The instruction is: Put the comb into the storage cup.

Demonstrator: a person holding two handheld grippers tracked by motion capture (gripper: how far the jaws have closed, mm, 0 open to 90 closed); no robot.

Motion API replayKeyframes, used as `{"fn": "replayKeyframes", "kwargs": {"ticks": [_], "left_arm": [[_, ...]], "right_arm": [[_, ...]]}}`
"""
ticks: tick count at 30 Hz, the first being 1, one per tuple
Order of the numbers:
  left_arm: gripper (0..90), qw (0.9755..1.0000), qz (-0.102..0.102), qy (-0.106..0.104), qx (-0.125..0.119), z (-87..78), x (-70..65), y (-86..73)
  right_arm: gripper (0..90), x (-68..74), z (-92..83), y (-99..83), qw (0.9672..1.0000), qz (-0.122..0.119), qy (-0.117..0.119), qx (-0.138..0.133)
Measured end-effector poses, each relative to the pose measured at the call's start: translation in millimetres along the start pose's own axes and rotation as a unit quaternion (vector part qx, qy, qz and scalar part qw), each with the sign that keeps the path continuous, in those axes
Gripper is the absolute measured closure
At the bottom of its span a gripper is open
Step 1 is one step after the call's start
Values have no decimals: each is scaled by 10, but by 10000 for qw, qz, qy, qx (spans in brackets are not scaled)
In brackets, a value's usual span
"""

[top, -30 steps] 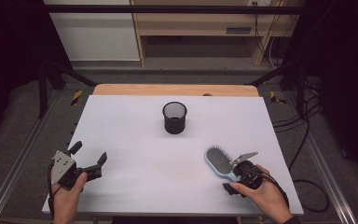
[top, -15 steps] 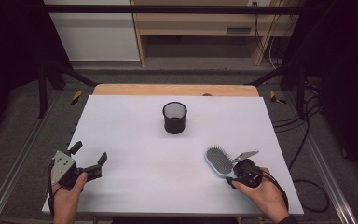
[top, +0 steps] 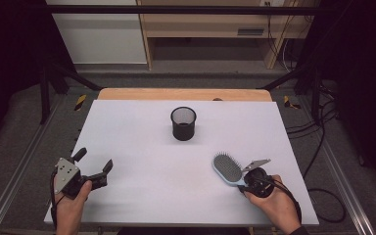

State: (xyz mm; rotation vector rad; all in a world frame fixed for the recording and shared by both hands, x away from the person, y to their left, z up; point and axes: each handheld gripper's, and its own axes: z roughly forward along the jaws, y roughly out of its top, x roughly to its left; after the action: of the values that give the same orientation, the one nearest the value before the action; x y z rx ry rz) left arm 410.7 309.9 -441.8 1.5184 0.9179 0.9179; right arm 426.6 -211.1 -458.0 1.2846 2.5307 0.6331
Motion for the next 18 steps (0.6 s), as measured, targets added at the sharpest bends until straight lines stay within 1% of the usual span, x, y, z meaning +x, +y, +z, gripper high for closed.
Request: {"fn": "replayKeyframes", "kwargs": {"ticks": [3,5,7,9,11,13,14,18], "left_arm": [[20,10000,16,-5,12,5,-2,-1],[20,10000,22,-8,16,11,-3,-4],[20,10000,11,-7,13,12,-1,-6],[20,10000,-1,-13,3,6,2,-2],[21,10000,-11,-27,-20,2,-1,5],[21,9999,-95,-85,-75,-6,-15,24],[21,9999,-85,-120,-84,-9,-29,36],[19,9988,-233,-390,-181,-8,-119,87]], "right_arm": [[699,-22,-6,-19,9999,13,69,-139],[700,-54,-18,-24,9994,26,162,-295],[700,-88,-42,-9,9986,109,181,-476],[700,-121,-66,23,9973,101,230,-690],[700,-141,-89,69,9959,106,224,-872],[700,-160,-114,124,9935,96,257,-1108],[699,-163,-126,152,9920,110,264,-1228],[700,-164,-177,273,9839,115,362,-1746]]}}
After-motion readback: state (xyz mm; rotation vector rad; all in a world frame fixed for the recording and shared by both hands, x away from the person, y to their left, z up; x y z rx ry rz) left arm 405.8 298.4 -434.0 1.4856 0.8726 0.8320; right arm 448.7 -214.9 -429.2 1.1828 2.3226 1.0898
